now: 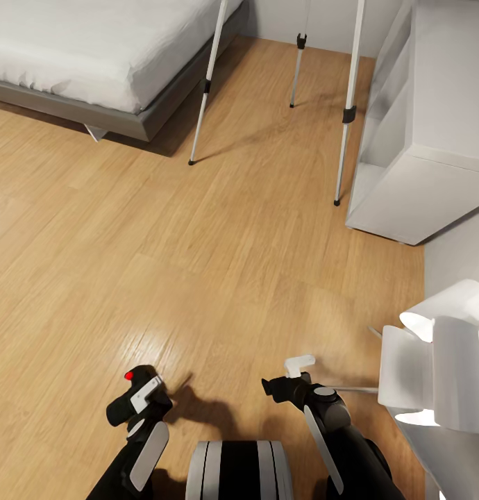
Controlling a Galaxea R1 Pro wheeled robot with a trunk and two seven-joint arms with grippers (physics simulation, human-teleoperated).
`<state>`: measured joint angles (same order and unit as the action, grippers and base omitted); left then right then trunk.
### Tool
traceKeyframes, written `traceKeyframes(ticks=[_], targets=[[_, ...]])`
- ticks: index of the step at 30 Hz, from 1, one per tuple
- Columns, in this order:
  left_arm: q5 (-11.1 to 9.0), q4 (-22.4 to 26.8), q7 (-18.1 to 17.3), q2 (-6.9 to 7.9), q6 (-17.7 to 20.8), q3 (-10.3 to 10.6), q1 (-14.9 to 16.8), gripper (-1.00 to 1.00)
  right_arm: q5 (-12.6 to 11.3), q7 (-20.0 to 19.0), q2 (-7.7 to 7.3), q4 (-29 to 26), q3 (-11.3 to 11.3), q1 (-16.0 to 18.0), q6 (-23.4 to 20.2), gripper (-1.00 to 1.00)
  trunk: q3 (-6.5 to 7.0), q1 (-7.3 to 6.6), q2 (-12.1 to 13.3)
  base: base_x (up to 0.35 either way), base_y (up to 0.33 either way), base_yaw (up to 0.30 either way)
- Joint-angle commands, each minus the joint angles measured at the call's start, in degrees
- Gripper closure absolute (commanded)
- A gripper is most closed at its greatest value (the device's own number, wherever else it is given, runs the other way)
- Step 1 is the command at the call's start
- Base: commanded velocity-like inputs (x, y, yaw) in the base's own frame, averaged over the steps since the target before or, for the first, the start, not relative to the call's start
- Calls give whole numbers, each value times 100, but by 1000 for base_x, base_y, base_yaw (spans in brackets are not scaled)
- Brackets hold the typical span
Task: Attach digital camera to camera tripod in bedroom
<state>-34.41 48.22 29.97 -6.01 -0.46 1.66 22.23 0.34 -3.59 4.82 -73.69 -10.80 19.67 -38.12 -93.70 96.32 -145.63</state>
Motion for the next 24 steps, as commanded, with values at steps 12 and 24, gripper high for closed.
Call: traceKeyframes(ticks=[12, 24], targets=[[759, 2216, 335, -38, 127, 190, 1, 100, -59, -72, 12, -57, 25, 1, -36, -100, -3, -1, -1, 0, 0, 0], [862, 2397, 377, -41, 133, 219, 1, 100, -60, -80, 7, -105, 31, 1, -37, -100, -3, -1, -1, 0, 0, 0]])
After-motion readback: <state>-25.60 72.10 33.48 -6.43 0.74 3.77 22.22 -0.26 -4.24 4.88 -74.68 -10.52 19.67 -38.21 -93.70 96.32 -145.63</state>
